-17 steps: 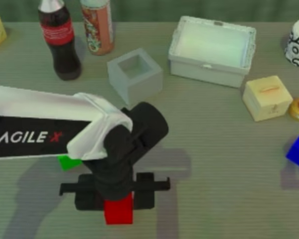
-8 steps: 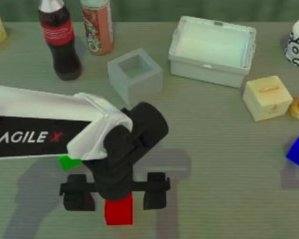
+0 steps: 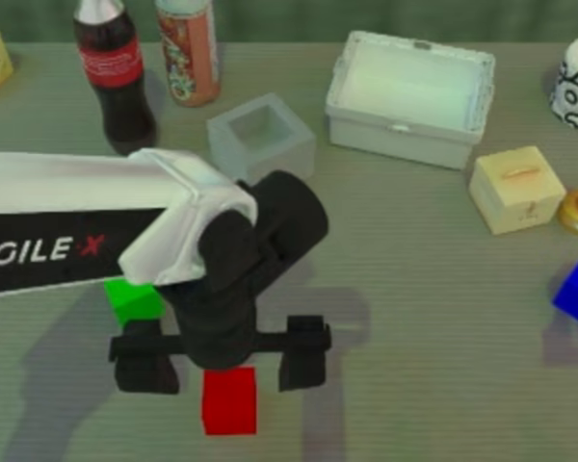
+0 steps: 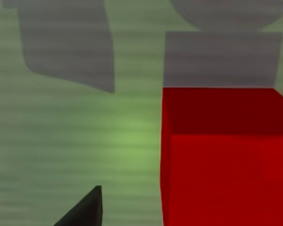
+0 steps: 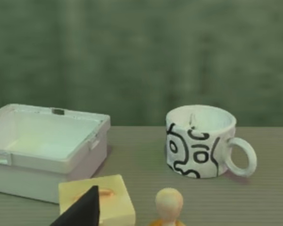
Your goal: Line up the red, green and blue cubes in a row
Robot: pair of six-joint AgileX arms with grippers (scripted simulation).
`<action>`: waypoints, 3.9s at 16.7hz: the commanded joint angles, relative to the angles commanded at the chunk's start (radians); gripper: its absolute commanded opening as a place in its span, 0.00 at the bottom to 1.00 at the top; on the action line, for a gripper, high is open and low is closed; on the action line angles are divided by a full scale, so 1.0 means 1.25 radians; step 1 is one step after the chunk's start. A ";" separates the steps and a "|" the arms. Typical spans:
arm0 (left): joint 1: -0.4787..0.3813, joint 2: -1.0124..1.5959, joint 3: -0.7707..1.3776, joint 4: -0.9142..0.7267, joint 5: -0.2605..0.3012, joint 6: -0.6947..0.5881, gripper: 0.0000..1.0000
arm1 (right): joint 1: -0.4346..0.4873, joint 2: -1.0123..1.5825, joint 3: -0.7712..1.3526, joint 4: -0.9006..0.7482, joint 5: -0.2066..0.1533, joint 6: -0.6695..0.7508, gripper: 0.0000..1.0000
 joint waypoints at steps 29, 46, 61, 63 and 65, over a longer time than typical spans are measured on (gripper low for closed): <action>0.310 0.119 0.221 -0.166 0.015 1.093 1.00 | 0.000 0.000 0.000 0.000 0.000 0.000 1.00; 0.380 0.176 0.166 -0.006 0.015 1.275 1.00 | 0.000 0.000 0.000 0.000 0.000 0.000 1.00; 0.381 0.233 0.101 0.115 0.015 1.278 0.55 | 0.000 0.000 0.000 0.000 0.000 0.000 1.00; 0.381 0.233 0.101 0.115 0.015 1.278 0.40 | 0.000 0.000 0.000 0.000 0.000 0.000 1.00; 0.381 0.233 0.101 0.115 0.015 1.278 0.25 | 0.000 0.000 0.000 0.000 0.000 0.000 1.00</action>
